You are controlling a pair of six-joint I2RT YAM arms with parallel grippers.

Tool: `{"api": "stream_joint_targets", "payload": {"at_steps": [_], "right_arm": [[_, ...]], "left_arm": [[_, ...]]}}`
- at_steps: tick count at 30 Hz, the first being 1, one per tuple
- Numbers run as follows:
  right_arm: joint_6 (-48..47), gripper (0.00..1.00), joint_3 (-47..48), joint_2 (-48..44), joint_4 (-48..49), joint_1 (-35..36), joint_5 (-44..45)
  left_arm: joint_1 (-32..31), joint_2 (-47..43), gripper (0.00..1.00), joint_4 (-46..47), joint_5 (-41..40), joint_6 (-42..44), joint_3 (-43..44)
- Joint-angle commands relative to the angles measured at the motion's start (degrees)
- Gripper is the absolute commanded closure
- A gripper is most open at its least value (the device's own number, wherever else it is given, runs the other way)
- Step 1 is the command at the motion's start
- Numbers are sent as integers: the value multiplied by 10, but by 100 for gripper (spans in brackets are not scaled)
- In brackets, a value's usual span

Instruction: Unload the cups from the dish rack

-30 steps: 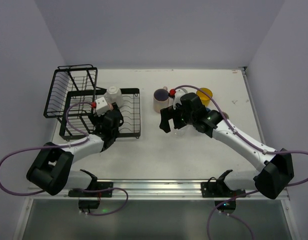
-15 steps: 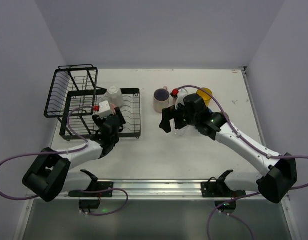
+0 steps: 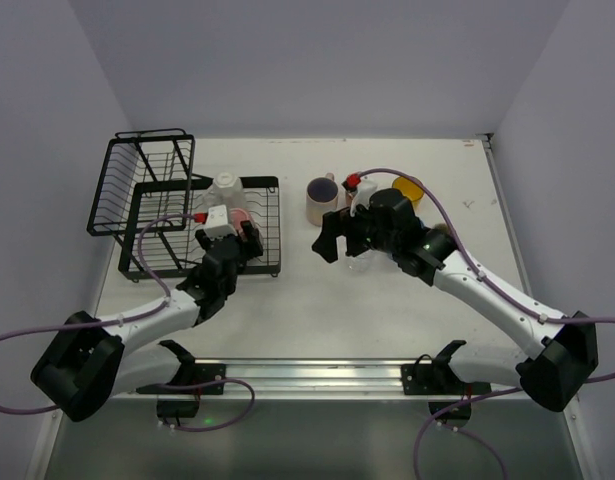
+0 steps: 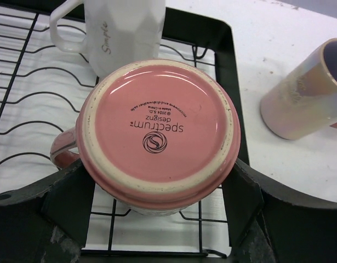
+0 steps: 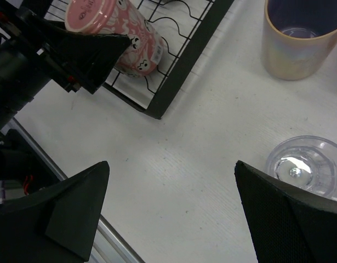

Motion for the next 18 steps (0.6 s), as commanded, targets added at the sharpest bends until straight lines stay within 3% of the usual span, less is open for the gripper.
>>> {"api": "stream_joint_targets", "payload": {"at_steps": [1, 12, 18], "right_arm": [[50, 1, -13, -28, 76, 13, -17], [159, 1, -54, -16, 231, 40, -20], [288, 1, -127, -43, 360, 43, 5]], "left_arm": [[-4, -49, 100, 71, 6, 3, 6], [-4, -181, 100, 40, 57, -13, -10], [-4, -247, 100, 13, 156, -75, 11]]}}
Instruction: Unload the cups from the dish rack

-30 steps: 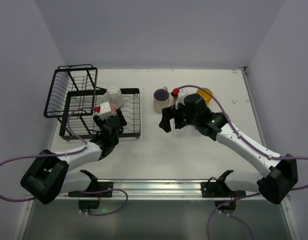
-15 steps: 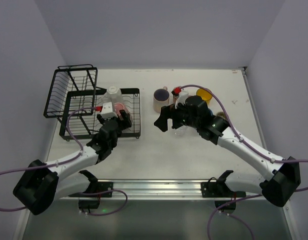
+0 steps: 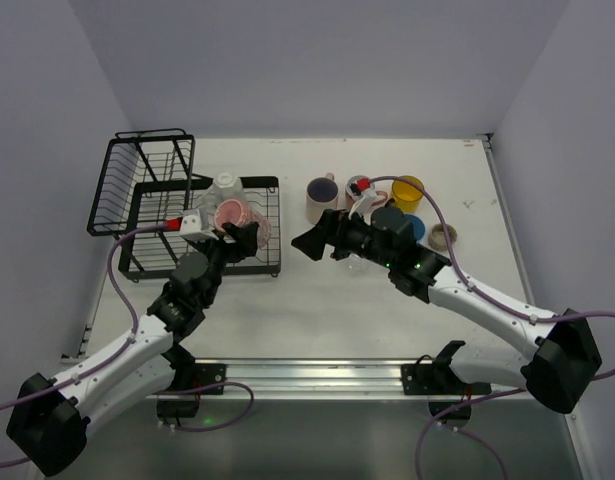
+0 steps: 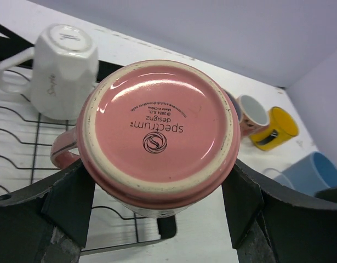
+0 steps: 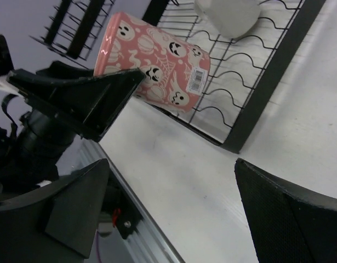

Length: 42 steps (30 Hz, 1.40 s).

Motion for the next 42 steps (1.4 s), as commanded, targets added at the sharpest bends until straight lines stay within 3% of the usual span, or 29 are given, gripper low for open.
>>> {"api": "stream_joint_targets", "payload": {"at_steps": [1, 10, 25, 34, 37, 38, 40, 41, 42], "right_arm": [[105, 1, -43, -32, 137, 3, 31], [219, 1, -118, -22, 291, 10, 11], [286, 8, -151, -14, 396, 22, -12], [337, 41, -152, 24, 594, 25, -29], [360, 56, -152, 41, 636, 25, -21], [363, 67, -149, 45, 640, 25, -22], [366, 85, -147, 47, 642, 25, -27], [366, 98, -152, 44, 642, 25, -23], [361, 100, -157, 39, 641, 25, -19]], "left_arm": [[-2, -45, 100, 54, 77, -54, 35], [-2, -67, 100, 91, 210, -172, 37], [-2, -69, 100, 221, 310, -304, 16], [-9, -55, 99, 248, 349, -350, 13], [-10, -57, 90, 248, 359, -354, 11], [-10, -58, 75, 242, 360, -354, 11], [-10, -67, 56, 232, 360, -347, 12], [-9, -72, 36, 205, 358, -337, 14], [-9, -77, 29, 184, 348, -329, 28]]}}
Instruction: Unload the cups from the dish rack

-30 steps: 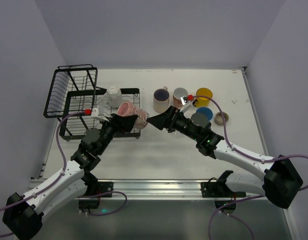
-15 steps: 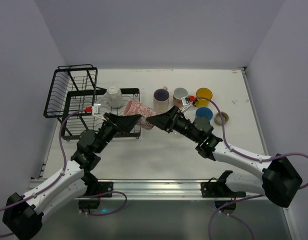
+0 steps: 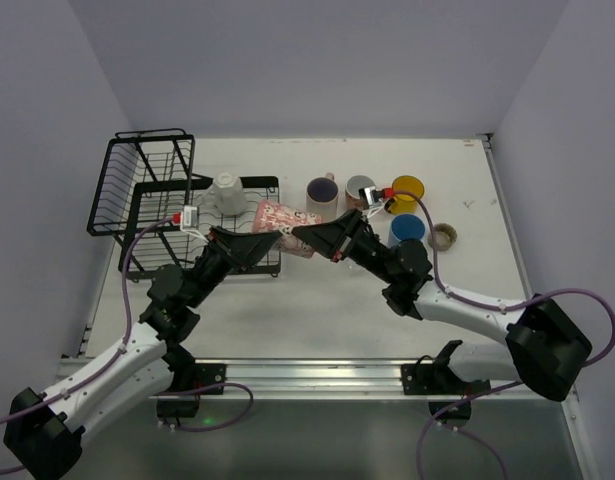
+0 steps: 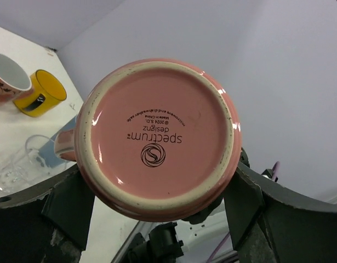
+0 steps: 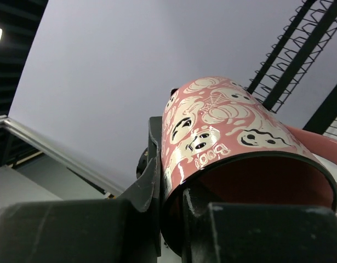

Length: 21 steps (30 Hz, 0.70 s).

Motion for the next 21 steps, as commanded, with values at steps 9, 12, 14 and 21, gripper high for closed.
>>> {"api": "stream_joint_targets", "payload": {"at_steps": [9, 12, 14, 21], "right_arm": [[-261, 100, 87, -179, -430, -2, 59], [-364, 100, 156, -197, -632, -2, 77], [-410, 100, 208, -179, -755, -2, 82], [-569, 100, 324, -42, -960, 1, 75]], "left_arm": [[-3, -40, 0, -397, -116, 278, 248], [-3, -20, 0, -499, -166, 334, 287], [-2, -14, 0, -523, -187, 353, 288], [-3, 77, 0, -532, -285, 386, 296]]}}
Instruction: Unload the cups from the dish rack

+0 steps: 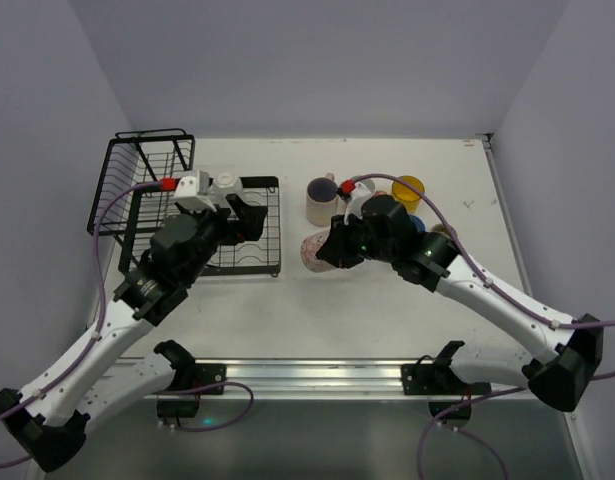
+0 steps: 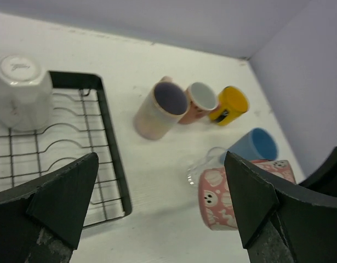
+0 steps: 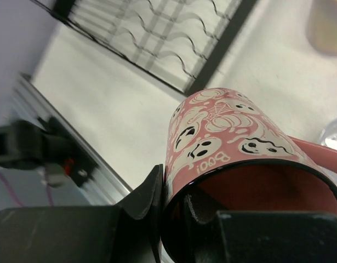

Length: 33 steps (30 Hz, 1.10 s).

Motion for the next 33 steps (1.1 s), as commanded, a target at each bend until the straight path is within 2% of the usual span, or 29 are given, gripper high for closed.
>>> {"api": "stream_joint_targets", "payload": {"at_steps": [1, 10, 16, 21, 22, 27, 29, 30, 33], "right_arm": [[-118, 100, 63, 53, -114, 4, 2], [-151, 100, 105, 198, -143, 54, 79], [-147, 100, 115, 253, -129, 101, 108], [-133, 99, 107, 275, -119, 116, 136], [-131, 96, 105, 275, -116, 120, 138], [-115, 54, 80, 263, -98, 129, 145], [-108, 45, 73, 242, -94, 129, 144], [-106, 35, 70, 233, -92, 129, 141], [-100, 21, 52, 191, -82, 130, 125]], "left_arm": [[1, 62, 0, -44, -80, 51, 13], [1, 191, 0, 27, -156, 67, 24], [5, 247, 0, 56, -197, 63, 41], [29, 278, 0, 74, -197, 57, 42], [33, 281, 0, 79, -201, 55, 42], [54, 307, 0, 90, -202, 50, 50], [55, 314, 0, 94, -207, 50, 57], [55, 323, 0, 95, -215, 51, 59], [55, 343, 0, 102, -242, 53, 71]]}}
